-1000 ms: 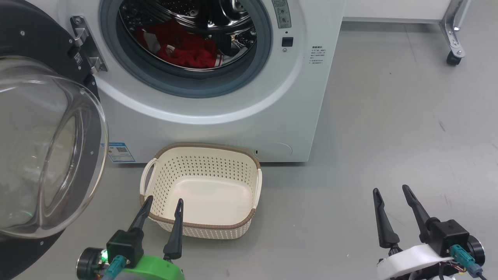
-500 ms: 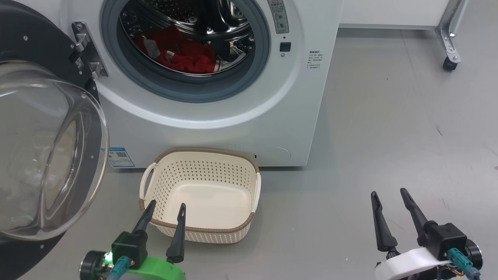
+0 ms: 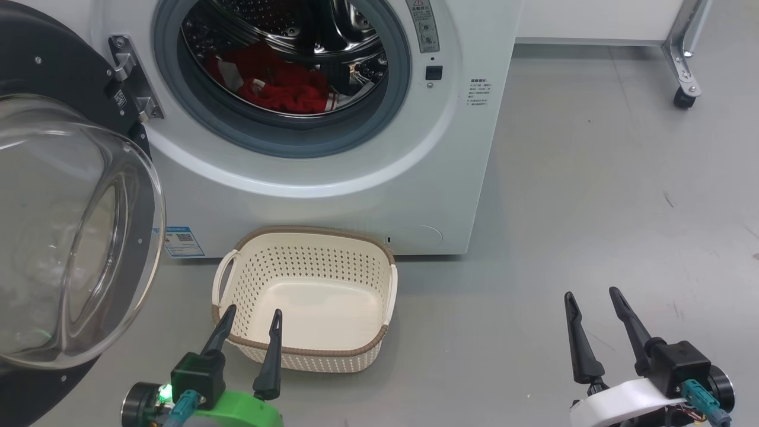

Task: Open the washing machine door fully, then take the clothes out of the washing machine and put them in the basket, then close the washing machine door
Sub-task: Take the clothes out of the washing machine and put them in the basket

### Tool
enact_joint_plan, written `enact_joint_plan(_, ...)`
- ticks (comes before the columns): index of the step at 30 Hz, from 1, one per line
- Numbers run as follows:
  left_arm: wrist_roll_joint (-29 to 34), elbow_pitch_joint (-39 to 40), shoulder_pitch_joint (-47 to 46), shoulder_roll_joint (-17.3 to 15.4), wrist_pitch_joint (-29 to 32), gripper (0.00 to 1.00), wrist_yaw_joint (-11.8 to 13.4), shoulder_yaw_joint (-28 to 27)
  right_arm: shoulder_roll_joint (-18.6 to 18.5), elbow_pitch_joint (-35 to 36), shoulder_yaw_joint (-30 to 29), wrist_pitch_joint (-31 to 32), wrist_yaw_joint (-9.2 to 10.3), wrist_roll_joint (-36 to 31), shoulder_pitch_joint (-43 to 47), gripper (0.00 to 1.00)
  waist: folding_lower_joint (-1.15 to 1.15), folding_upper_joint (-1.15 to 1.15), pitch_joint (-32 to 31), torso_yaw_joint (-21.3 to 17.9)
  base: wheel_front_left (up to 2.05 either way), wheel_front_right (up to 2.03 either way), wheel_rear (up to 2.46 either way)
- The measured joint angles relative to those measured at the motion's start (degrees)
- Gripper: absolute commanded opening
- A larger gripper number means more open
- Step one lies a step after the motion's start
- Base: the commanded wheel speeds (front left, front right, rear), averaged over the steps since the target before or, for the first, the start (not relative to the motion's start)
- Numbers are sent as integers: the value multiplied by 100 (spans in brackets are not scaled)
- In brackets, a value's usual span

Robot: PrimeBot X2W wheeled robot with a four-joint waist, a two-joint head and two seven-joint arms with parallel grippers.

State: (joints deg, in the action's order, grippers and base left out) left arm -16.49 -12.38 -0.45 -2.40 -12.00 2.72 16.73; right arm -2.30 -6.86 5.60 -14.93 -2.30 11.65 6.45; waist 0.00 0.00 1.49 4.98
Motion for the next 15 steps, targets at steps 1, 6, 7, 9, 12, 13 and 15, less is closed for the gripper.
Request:
enact_joint_plan(1, 1, 1, -2, 0, 0, 100, 1, 1, 0, 2, 0, 0, 1, 8, 1, 100, 0, 0, 1, -2, 29, -48, 19)
enact_joint_plan(6, 1, 10, -5, 0, -1, 100, 2, 15, 0, 14, 13, 0, 2, 40, 2, 100, 0, 0, 3, -5, 47, -54, 7)
enact_joint_plan(7, 1, 10, -6, 0, -1, 100, 3, 18, 0, 16, 15, 0, 2, 41, 2, 100, 0, 0, 4, -6, 61, -63, 2)
enact_joint_plan(9, 1, 14, -7, 0, -1, 100, 3, 23, 0, 34, 22, 0, 5, 46, 2, 100, 0, 0, 6, -7, 69, -69, 0)
enact_joint_plan(12, 1, 16, -8, 0, -19, 100, 7, 26, 0, 40, 29, 0, 44, 46, 3, 100, 0, 0, 9, -7, 79, -79, 0)
enact_joint_plan(13, 1, 18, -9, 0, -19, 100, 9, 26, 0, 41, 30, 0, 44, 46, 3, 100, 0, 0, 9, -6, 87, -87, 0)
enact_joint_plan(15, 1, 18, -10, 0, -20, 100, 9, 26, 0, 41, 32, 0, 45, 46, 3, 100, 0, 0, 10, -5, 93, -93, 0)
